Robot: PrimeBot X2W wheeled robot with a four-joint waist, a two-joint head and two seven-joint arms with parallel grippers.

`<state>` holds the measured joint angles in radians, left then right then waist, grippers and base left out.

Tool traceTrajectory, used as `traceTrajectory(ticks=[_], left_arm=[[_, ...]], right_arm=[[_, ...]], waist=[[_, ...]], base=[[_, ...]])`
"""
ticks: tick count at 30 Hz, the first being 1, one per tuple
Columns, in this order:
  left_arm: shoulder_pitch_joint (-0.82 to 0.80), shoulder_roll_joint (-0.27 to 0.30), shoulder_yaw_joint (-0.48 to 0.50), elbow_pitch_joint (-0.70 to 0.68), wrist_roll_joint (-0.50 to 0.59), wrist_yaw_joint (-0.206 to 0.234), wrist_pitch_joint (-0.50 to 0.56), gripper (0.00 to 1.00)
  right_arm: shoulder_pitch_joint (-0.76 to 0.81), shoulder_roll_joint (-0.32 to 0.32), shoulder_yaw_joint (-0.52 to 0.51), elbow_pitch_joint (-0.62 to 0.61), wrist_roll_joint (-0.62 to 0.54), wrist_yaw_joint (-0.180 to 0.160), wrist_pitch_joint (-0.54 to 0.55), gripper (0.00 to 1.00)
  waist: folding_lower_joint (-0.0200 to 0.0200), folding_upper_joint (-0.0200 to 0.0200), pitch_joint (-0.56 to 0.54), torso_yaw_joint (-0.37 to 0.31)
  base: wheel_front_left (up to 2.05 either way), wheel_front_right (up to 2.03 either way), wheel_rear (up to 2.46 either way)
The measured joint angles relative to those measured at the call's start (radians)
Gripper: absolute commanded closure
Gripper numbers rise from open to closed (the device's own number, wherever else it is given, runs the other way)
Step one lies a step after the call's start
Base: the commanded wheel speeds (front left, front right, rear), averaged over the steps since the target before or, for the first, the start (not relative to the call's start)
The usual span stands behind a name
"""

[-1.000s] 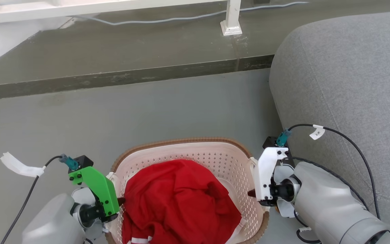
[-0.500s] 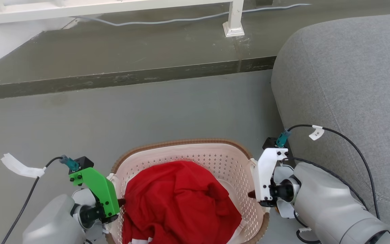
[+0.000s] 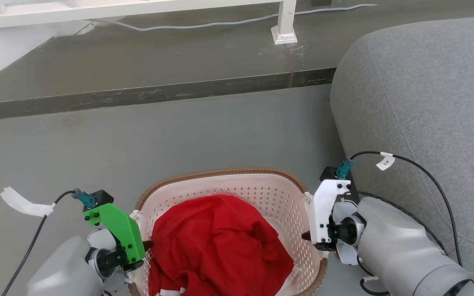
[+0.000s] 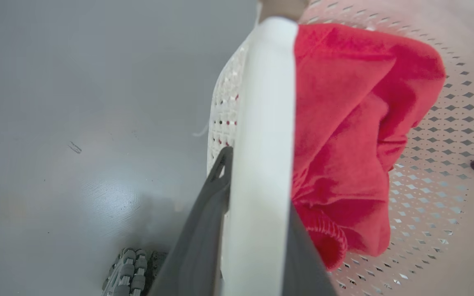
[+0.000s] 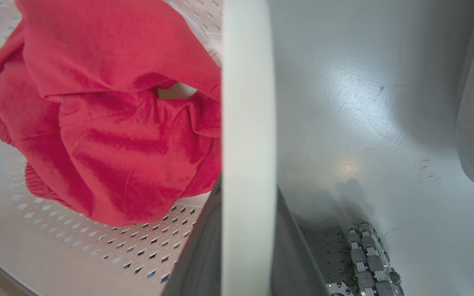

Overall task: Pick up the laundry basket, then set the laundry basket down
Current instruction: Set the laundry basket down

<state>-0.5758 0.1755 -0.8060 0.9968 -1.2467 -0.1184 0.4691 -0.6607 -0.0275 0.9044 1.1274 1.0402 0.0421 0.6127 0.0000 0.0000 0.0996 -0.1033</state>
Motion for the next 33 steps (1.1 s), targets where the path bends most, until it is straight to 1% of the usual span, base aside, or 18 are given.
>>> traceTrajectory(ticks=[8,14,16,20,27,33], left_arm=[[-0.003,0.007,0.011,-0.005,-0.008,0.000,-0.026,1.00],[-0.032,0.017,0.012,-0.012,-0.005,0.000,-0.074,1.00],[-0.050,0.020,0.013,-0.012,0.007,-0.001,-0.095,1.00],[-0.068,0.021,0.017,-0.013,0.022,-0.002,-0.130,1.00],[-0.082,0.021,0.003,-0.016,0.048,-0.003,-0.203,1.00],[-0.112,0.021,-0.008,-0.012,0.091,-0.004,-0.266,1.00]], right_arm=[[-0.010,-0.001,-0.003,-0.011,0.007,-0.001,-0.034,1.00],[-0.039,0.001,-0.004,-0.020,-0.003,-0.002,-0.094,1.00],[-0.054,0.002,-0.005,-0.023,-0.008,-0.009,-0.117,1.00],[-0.070,0.004,-0.007,-0.027,-0.017,-0.014,-0.165,1.00],[-0.075,0.005,-0.007,-0.032,-0.035,-0.017,-0.245,1.00],[-0.090,0.006,-0.003,-0.036,-0.059,-0.018,-0.321,1.00]], waist=[[0.0000,0.0000,0.031,0.003],[0.0000,0.0000,0.079,0.006],[0.0000,0.0000,0.100,0.006],[0.0000,0.0000,0.148,0.006],[0.0000,0.0000,0.240,0.005],[0.0000,0.0000,0.323,0.003]], base=[[0.00,0.00,0.00],[0.00,0.00,0.00],[0.00,0.00,0.00],[0.00,0.00,0.00],[0.00,0.00,0.00],[0.00,0.00,0.00]])
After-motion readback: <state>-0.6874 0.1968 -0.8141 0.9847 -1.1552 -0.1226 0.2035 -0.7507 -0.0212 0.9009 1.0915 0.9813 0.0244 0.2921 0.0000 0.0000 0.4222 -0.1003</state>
